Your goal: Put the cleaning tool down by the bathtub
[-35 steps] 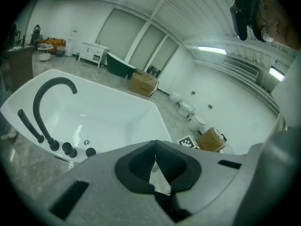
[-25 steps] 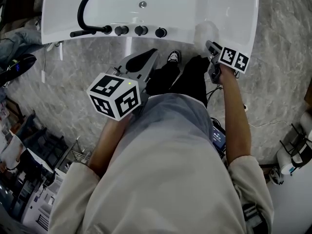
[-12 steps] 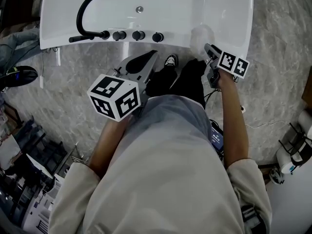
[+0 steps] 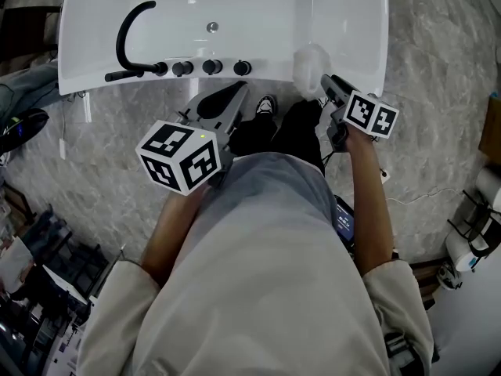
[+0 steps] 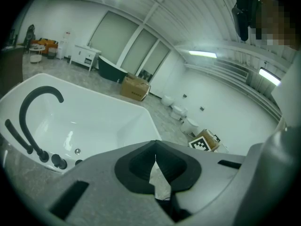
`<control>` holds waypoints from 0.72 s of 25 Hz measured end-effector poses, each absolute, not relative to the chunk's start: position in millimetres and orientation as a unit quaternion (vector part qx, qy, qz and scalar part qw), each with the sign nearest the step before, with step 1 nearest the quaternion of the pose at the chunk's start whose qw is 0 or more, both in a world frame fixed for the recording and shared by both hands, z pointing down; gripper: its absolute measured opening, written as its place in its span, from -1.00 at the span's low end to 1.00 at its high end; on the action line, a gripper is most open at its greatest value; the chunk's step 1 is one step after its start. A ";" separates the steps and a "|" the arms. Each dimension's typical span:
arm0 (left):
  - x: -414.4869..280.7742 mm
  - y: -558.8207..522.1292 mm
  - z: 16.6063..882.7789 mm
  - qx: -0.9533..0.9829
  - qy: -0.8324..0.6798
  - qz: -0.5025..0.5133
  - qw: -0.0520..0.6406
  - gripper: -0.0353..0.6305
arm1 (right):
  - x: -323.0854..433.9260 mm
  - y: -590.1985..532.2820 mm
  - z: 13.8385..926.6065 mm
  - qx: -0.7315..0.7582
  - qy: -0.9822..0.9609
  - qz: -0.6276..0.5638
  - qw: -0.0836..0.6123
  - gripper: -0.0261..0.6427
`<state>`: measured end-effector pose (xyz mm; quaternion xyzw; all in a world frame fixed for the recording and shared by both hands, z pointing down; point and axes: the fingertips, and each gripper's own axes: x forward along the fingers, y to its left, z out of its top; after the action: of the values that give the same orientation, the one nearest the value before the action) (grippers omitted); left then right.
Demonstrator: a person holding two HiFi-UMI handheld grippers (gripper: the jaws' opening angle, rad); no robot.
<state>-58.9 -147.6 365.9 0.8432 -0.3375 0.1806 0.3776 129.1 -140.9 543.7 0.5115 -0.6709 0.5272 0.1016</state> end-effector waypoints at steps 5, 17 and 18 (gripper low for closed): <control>-51.8 -147.8 357.6 0.852 -0.329 0.175 0.369 -0.88 | 133.6 -136.3 521.5 0.517 -0.682 0.509 0.096 -0.57; -31.8 -141.4 333.7 0.874 -0.305 0.158 0.344 -0.88 | 140.7 -119.6 446.5 0.523 -0.724 0.446 0.060 -0.67; -30.4 -141.7 331.6 0.877 -0.302 0.154 0.341 -0.88 | 141.2 -118.1 440.2 0.526 -0.726 0.440 0.057 -0.68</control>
<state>-30.4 -141.7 331.6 0.8765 -0.3024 0.1544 0.3412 141.2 -118.1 440.2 0.5256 -0.7261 0.4396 0.0568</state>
